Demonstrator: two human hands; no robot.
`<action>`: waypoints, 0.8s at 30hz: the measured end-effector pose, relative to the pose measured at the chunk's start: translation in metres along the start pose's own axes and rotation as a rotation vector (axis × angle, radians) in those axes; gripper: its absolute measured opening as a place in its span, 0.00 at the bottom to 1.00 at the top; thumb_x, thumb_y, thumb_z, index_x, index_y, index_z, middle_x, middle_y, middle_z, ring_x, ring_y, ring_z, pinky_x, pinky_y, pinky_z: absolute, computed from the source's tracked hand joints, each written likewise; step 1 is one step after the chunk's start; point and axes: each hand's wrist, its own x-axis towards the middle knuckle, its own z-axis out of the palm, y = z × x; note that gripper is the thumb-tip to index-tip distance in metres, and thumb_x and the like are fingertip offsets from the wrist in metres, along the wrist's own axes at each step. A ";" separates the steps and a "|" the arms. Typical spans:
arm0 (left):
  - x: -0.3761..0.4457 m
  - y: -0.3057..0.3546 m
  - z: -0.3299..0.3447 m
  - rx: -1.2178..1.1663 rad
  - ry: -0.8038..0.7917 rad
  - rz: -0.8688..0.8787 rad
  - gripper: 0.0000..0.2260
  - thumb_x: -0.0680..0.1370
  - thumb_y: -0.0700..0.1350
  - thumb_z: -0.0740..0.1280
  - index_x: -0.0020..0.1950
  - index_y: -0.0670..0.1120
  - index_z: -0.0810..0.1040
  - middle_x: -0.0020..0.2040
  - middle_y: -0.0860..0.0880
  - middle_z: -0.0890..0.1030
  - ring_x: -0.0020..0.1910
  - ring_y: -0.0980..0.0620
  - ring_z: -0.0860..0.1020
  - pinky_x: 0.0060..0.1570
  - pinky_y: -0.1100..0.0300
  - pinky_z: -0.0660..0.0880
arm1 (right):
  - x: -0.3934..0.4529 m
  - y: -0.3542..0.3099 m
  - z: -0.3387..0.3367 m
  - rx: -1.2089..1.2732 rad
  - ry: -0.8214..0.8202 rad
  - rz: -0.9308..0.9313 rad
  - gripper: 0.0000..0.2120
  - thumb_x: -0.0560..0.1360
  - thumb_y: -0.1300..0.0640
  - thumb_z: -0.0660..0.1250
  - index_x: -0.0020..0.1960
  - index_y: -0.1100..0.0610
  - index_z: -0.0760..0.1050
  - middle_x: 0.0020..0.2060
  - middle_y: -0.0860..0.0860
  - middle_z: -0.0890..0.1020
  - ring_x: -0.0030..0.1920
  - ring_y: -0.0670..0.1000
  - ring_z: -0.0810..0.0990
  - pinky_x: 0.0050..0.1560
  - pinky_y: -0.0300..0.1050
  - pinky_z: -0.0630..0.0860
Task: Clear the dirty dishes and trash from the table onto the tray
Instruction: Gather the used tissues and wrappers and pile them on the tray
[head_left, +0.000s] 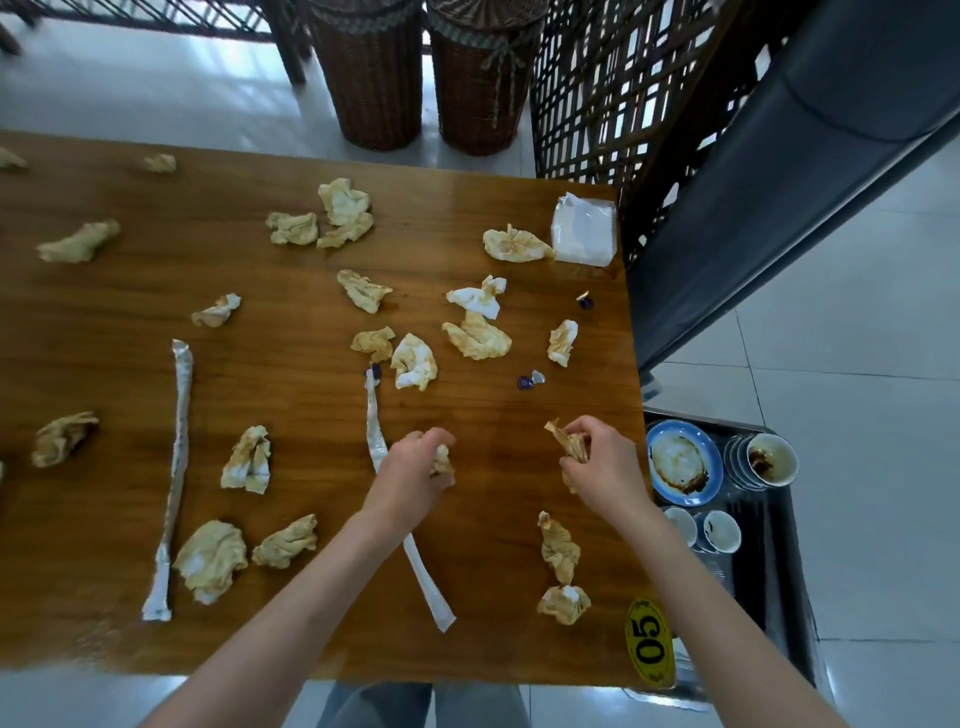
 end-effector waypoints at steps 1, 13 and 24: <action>-0.002 -0.004 -0.007 -0.013 0.032 -0.047 0.21 0.74 0.41 0.71 0.65 0.51 0.72 0.59 0.50 0.76 0.59 0.51 0.74 0.51 0.64 0.71 | 0.003 -0.006 0.002 -0.005 -0.017 -0.012 0.16 0.71 0.63 0.70 0.54 0.49 0.74 0.43 0.43 0.73 0.40 0.42 0.74 0.34 0.32 0.72; -0.032 -0.107 -0.097 -0.068 0.393 -0.337 0.08 0.74 0.39 0.70 0.52 0.46 0.78 0.55 0.47 0.73 0.53 0.51 0.72 0.52 0.61 0.68 | 0.017 -0.088 0.054 -0.050 -0.146 -0.132 0.17 0.71 0.62 0.71 0.58 0.51 0.75 0.51 0.49 0.79 0.46 0.45 0.75 0.39 0.32 0.73; -0.021 -0.158 -0.108 0.125 0.167 -0.169 0.18 0.73 0.47 0.72 0.60 0.49 0.72 0.61 0.47 0.72 0.58 0.47 0.70 0.56 0.56 0.70 | -0.017 -0.139 0.108 -0.013 0.016 -0.020 0.17 0.70 0.63 0.72 0.57 0.52 0.75 0.48 0.46 0.78 0.48 0.45 0.77 0.36 0.28 0.67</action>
